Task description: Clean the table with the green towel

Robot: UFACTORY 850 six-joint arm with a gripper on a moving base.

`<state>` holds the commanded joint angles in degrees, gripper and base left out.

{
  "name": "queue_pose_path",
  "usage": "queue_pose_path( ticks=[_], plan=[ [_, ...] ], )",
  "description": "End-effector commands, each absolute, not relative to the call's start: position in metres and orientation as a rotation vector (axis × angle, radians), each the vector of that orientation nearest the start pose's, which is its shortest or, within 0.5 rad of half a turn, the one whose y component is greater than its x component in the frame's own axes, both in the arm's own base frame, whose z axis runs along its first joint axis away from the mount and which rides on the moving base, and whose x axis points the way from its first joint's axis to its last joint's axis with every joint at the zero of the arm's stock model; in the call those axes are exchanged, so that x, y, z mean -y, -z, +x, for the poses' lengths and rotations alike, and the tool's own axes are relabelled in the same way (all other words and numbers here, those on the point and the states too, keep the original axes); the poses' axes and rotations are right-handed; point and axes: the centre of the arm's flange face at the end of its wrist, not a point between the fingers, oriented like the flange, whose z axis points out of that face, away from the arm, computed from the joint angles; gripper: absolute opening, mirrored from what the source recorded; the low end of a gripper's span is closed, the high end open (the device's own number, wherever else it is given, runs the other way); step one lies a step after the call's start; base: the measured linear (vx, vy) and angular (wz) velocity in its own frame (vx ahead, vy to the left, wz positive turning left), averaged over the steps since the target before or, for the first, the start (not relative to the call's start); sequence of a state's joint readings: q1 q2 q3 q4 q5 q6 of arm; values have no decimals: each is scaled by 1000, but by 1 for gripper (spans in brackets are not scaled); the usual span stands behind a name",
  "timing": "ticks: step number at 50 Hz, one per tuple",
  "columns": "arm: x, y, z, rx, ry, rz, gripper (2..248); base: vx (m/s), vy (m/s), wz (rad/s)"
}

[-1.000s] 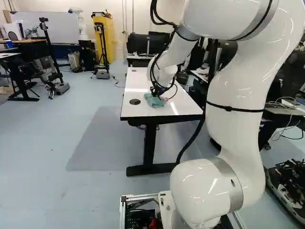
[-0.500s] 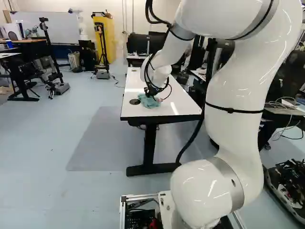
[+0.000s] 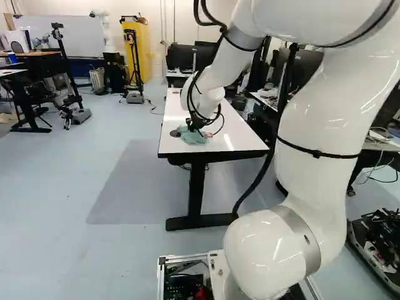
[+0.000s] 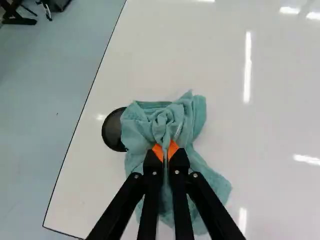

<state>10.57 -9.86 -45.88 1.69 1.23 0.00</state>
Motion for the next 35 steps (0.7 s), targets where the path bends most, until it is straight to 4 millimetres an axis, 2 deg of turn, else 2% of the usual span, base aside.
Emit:
queue_pose_path(
  ticks=[15,35],
  plan=[
    [-73,-420,463,187,971,-2920,30,0,0,0],
    [-41,-420,449,89,974,-2947,30,0,0,0]
  ],
)
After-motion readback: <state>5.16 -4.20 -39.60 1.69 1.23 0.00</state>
